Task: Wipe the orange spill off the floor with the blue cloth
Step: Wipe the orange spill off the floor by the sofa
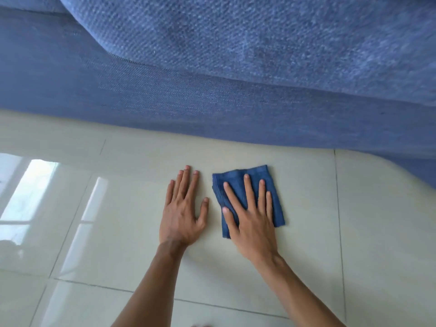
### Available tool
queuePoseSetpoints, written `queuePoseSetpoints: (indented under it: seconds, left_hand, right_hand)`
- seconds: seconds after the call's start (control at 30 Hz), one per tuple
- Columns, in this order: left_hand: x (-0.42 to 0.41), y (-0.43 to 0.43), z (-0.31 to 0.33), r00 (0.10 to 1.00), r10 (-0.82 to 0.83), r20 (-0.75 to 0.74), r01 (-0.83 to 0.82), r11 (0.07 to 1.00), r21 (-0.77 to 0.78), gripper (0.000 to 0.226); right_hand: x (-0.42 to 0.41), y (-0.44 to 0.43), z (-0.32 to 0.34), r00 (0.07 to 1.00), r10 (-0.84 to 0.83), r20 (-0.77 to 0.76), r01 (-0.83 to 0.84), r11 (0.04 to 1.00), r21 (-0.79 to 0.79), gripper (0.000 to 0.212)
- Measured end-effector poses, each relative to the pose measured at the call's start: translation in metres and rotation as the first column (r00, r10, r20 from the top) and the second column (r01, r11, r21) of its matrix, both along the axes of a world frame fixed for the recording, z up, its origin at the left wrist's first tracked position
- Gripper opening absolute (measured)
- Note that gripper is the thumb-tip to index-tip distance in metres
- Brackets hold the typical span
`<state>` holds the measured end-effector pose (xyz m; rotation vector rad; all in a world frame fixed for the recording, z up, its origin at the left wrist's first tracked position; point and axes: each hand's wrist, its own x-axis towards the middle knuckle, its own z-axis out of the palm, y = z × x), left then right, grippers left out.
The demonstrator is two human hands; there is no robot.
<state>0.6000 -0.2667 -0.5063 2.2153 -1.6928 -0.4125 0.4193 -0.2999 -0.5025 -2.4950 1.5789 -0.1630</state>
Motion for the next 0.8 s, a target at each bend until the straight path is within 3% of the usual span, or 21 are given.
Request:
queuePoseSetpoints:
  seconds: [0.07, 0.17, 0.2, 0.23, 0.33, 0.37, 0.43, 0.5, 0.53, 0.6, 0.63, 0.7, 0.73, 0.8]
  left_hand:
    - [-0.002, 0.001, 0.0, 1.0, -0.004, 0.0, 0.004, 1.0, 0.001, 0.069]
    - [-0.001, 0.0, -0.001, 1.0, 0.004, 0.008, -0.003, 1.0, -0.009, 0.069]
    - [-0.001, 0.0, -0.001, 1.0, 0.001, 0.014, -0.001, 1.0, -0.007, 0.069]
    - [-0.001, 0.001, 0.0, 1.0, -0.003, 0.014, 0.003, 1.0, -0.003, 0.069]
    - [-0.001, 0.001, 0.001, 1.0, -0.004, 0.002, 0.004, 1.0, -0.006, 0.069]
    - [-0.001, 0.001, 0.001, 1.0, -0.007, 0.006, 0.007, 1.0, -0.003, 0.069]
    - [-0.003, 0.001, 0.001, 1.0, -0.005, 0.016, 0.005, 1.0, -0.012, 0.07]
    - [-0.003, 0.001, 0.0, 1.0, -0.002, 0.015, 0.002, 1.0, -0.017, 0.07]
    - [-0.003, 0.0, 0.0, 1.0, -0.002, 0.013, 0.002, 1.0, -0.019, 0.07]
    - [-0.003, 0.0, 0.001, 1.0, -0.002, 0.012, 0.002, 1.0, -0.016, 0.071]
    - [-0.003, 0.0, 0.001, 1.0, -0.002, 0.011, 0.003, 1.0, -0.017, 0.071]
    - [-0.003, 0.001, 0.001, 1.0, 0.009, 0.011, -0.009, 1.0, -0.02, 0.07]
    - [-0.003, 0.001, 0.001, 1.0, 0.009, 0.012, -0.008, 1.0, -0.018, 0.07]
    - [-0.003, 0.002, 0.0, 1.0, 0.003, 0.016, -0.002, 1.0, -0.02, 0.07]
  right_hand:
    - [-0.035, -0.008, -0.001, 1.0, 0.022, -0.014, -0.022, 1.0, 0.002, 0.058]
    - [0.011, -0.054, -0.006, 0.91, -0.413, 0.029, 0.411, 0.91, 0.052, 0.058]
    - [0.029, -0.052, -0.003, 0.886, -0.463, 0.023, 0.461, 0.885, 0.064, 0.058]
    - [0.035, -0.042, -0.001, 0.919, -0.393, 0.009, 0.392, 0.919, 0.048, 0.057]
    - [-0.031, 0.002, 0.001, 0.997, 0.069, -0.038, -0.069, 0.998, 0.005, 0.056]
    - [-0.062, 0.001, 0.002, 0.995, 0.095, -0.041, -0.094, 0.995, 0.021, 0.057]
    - [-0.081, -0.025, 0.0, 0.987, -0.157, -0.043, 0.158, 0.987, 0.019, 0.059]
    - [-0.044, -0.06, -0.007, 0.866, -0.501, 0.009, 0.499, 0.864, 0.059, 0.059]
    - [-0.016, -0.065, -0.006, 0.827, -0.562, 0.023, 0.559, 0.825, 0.082, 0.059]
    - [0.022, -0.048, -0.006, 0.914, -0.405, 0.034, 0.404, 0.914, 0.032, 0.057]
    - [0.022, -0.03, -0.006, 0.976, -0.218, 0.011, 0.218, 0.976, 0.012, 0.056]
    - [-0.014, -0.009, 0.001, 0.994, 0.114, 0.001, -0.114, 0.993, 0.015, 0.055]
    - [-0.035, -0.013, -0.001, 0.987, 0.162, 0.0, -0.162, 0.987, 0.006, 0.055]
    - [-0.052, -0.04, -0.006, 0.999, -0.044, 0.0, 0.044, 0.998, -0.035, 0.055]
